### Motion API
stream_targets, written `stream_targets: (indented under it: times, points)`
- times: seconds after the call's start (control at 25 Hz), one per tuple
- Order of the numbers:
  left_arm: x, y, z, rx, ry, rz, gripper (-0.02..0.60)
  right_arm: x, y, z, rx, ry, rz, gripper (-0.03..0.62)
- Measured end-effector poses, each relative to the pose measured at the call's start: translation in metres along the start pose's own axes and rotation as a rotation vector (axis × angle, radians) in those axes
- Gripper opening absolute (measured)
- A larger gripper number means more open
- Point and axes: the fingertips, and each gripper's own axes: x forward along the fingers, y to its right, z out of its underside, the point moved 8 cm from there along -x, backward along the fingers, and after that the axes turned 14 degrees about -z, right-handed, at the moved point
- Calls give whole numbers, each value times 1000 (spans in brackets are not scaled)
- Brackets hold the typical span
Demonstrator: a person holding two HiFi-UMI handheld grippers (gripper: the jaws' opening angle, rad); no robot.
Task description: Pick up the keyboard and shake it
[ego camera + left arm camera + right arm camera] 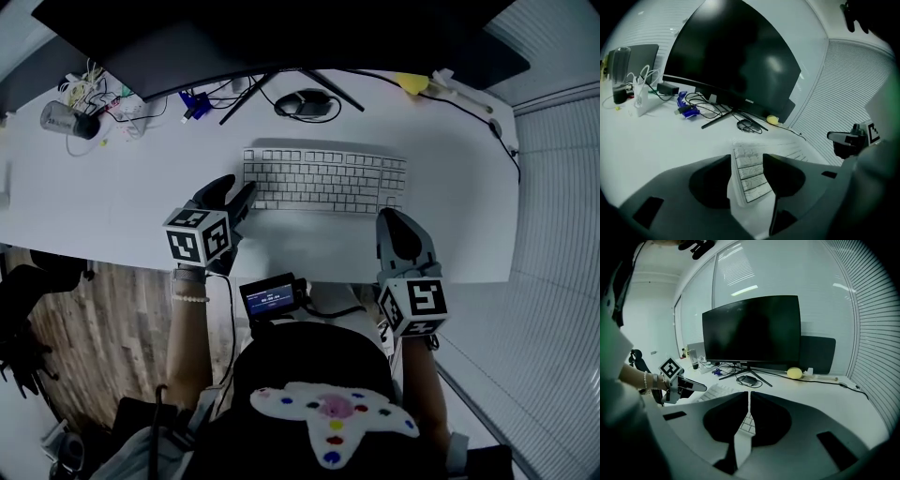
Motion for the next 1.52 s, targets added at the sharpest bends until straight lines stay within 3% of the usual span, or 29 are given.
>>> stream_targets:
  times: [0.36,0.72,0.92,0.96,1.04,1.12,1.28,1.52]
  points:
    - [24,-3,12,-64,-98,-10,249,-10,22,19,5,-42,32,41]
    - [27,-4,14,-97,-96,13,236,-13,45,32,53,-74,59,41]
    - [26,-3,13,-83,-93,-11,226,-7,62,39,78,-107,72,45]
    - [26,-3,13,-83,-93,-13,224,-5,66,42,87,-111,77,56]
    - [26,-3,13,-82,-97,-15,220,0,75,46,115,-122,69,159]
    - [25,-3,11,-86,-105,-16,206,7,84,50,142,-139,50,201]
    - [25,-2,10,-84,-118,-25,206,24,100,57,196,-164,-3,258]
    - [24,-1,8,-69,-129,-47,206,47,120,63,237,-212,-37,289]
